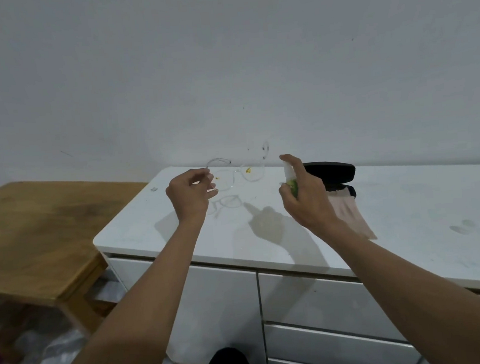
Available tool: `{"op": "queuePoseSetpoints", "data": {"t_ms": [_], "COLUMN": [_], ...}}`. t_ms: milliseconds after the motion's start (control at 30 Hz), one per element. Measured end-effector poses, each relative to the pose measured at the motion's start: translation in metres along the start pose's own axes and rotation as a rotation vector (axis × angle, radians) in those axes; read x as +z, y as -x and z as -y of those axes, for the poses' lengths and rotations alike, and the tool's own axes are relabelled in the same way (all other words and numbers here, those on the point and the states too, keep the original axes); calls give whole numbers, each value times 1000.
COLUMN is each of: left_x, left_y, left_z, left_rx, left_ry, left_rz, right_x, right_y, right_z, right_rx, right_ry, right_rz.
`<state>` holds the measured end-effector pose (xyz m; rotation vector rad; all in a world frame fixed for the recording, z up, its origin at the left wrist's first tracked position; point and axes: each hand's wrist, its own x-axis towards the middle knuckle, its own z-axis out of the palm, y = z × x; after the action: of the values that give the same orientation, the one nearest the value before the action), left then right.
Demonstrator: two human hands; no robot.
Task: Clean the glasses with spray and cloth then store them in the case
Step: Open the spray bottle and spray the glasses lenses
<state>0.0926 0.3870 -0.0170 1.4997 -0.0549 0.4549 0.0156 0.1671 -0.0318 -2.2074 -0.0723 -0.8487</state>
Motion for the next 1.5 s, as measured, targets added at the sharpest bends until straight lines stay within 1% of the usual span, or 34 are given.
{"op": "queuePoseSetpoints", "data": {"t_ms": [200, 367, 600, 767, 967, 1100, 1267, 1500], "left_x": [8, 12, 12, 9, 7, 6, 6, 4], "left_y": [-1, -1, -1, -1, -2, -2, 0, 1], "left_z": [-9, -14, -20, -22, -24, -27, -28, -28], "left_rx": [4, 13, 13, 29, 32, 35, 38, 33], "left_ry": [17, 25, 20, 7, -4, 1, 8, 12], "left_rz": [-44, -60, -71, -71, -74, -69, -62, -53], "right_x": [10, 16, 19, 20, 18, 17, 17, 23], "right_y": [-7, -13, -15, -20, -19, -21, -24, -27], "right_z": [16, 26, 28, 30, 37, 41, 42, 42], "right_rx": [-3, -7, -108, -127, -76, -102, -156, -141], "right_ry": [-30, 5, 64, 211, 139, 143, 207, 205], "right_rz": [89, 55, 5, -21, 22, 21, 7, 8]}}
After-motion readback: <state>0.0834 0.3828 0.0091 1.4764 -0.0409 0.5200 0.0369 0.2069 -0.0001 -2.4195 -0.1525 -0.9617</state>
